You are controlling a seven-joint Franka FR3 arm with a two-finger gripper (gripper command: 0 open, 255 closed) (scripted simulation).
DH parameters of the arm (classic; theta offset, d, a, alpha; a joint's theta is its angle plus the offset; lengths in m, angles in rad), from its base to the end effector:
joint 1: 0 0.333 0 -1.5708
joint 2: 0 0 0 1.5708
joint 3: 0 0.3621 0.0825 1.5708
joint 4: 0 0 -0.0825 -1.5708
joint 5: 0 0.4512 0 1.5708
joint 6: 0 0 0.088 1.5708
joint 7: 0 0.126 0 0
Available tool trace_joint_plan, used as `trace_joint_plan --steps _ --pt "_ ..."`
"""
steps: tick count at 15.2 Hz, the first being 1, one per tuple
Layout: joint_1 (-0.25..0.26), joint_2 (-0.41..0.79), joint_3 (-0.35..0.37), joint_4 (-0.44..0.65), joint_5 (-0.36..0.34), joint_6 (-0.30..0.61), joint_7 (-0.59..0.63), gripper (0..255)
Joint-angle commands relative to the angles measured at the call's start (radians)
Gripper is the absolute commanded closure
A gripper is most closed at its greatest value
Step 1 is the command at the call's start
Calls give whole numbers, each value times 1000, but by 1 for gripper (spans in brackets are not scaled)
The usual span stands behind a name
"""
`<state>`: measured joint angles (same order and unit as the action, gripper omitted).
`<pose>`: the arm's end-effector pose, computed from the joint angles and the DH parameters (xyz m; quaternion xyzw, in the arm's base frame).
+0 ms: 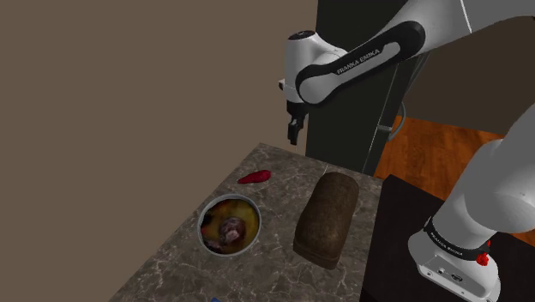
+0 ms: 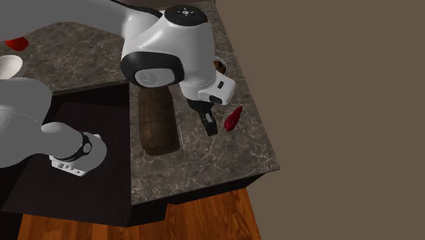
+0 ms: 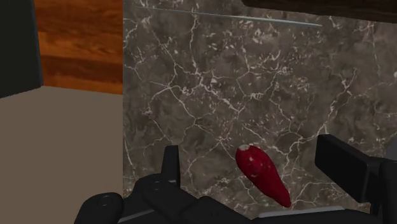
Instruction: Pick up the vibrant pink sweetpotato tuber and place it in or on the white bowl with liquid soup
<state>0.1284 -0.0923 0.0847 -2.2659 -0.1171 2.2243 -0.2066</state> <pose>0.5501 0.1137 0.3921 0.9687 0.2414 0.0252 0.0512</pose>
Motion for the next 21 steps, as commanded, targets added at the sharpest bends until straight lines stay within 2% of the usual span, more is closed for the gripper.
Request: trace_joint_plan --steps 1,9,17,21 --pt "11 69 11 28 -14 39 -21 0" --pt "55 353 47 205 -92 135 -95 0" --pt "120 628 68 422 -182 176 -167 0" --pt "124 665 62 432 -194 203 -163 0"
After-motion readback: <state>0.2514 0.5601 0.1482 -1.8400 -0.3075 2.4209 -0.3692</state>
